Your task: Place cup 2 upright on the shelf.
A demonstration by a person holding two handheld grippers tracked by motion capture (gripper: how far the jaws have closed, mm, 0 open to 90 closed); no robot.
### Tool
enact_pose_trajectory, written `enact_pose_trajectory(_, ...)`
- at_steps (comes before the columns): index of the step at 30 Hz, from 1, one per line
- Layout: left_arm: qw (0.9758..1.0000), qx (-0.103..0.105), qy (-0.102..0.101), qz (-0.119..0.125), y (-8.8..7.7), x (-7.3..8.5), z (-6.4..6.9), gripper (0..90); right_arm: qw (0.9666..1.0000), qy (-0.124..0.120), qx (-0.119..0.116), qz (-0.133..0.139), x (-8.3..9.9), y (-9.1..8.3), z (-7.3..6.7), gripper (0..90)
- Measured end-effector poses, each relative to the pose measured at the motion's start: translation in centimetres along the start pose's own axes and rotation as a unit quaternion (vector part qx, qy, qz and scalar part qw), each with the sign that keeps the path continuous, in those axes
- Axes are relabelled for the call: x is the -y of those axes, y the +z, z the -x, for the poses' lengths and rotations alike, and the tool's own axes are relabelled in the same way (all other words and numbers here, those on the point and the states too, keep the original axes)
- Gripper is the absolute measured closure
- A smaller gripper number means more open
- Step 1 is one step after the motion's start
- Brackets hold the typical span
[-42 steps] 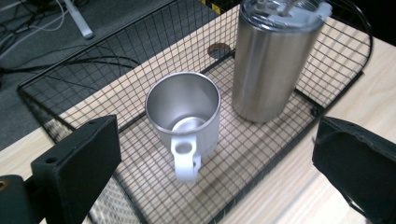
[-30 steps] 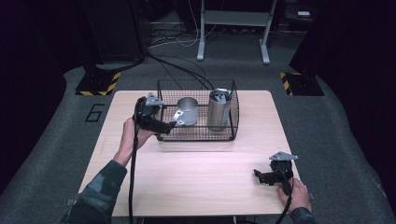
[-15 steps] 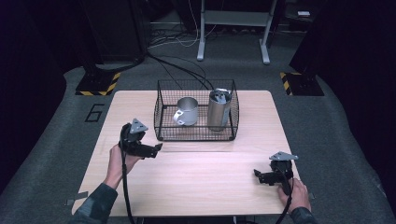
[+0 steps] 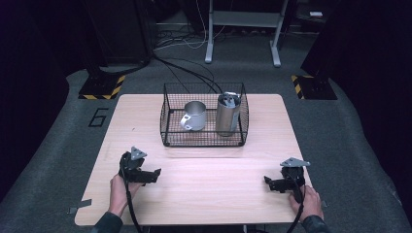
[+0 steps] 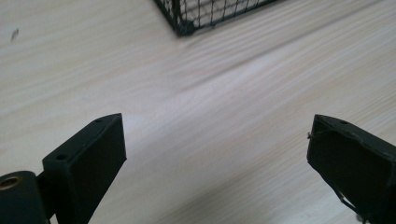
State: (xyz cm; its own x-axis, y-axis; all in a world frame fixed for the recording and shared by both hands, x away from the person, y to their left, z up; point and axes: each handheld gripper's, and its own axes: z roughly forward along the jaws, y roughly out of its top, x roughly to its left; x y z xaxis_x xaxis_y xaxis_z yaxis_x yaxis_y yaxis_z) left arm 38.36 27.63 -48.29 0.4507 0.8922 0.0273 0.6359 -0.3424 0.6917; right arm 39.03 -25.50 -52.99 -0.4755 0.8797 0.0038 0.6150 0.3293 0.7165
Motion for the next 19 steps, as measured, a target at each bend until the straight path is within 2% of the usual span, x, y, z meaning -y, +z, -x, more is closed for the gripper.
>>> enact_pose_trajectory(6,0.9997,-0.013,-0.016,-0.014,1.8,2.5,-0.1,2.8,1.0000,0.000,0.000,0.000,0.0,0.0,0.0,0.0)
enact_pose_trajectory(10,0.9995,-0.017,-0.020,-0.018,2.5,3.3,-0.3,0.3,1.0000,0.000,0.000,0.000,0.0,0.0,0.0,0.0)
enact_pose_trajectory(11,0.9994,-0.015,-0.030,-0.009,2.6,3.6,-0.3,0.1,1.0000,0.000,0.000,0.000,0.0,0.0,0.0,0.0)
enact_pose_trajectory(12,0.9994,-0.015,-0.030,-0.009,2.6,3.6,-0.3,0.2,1.0000,0.000,0.000,0.000,0.0,0.0,0.0,0.0)
enact_pose_trajectory(13,0.9987,-0.025,-0.043,0.010,2.7,4.0,-0.4,0.2,1.0000,0.000,0.000,0.000,0.0,0.0,0.0,0.0)
enact_pose_trajectory(15,0.9982,-0.032,-0.046,0.021,2.7,4.2,-0.4,0.1,1.0000,0.000,0.000,0.000,0.0,0.0,0.0,0.0)
enact_pose_trajectory(19,0.9981,-0.032,-0.047,0.023,2.8,4.2,-0.4,0.1,1.0000,0.000,0.000,0.000,0.0,0.0,0.0,0.0)
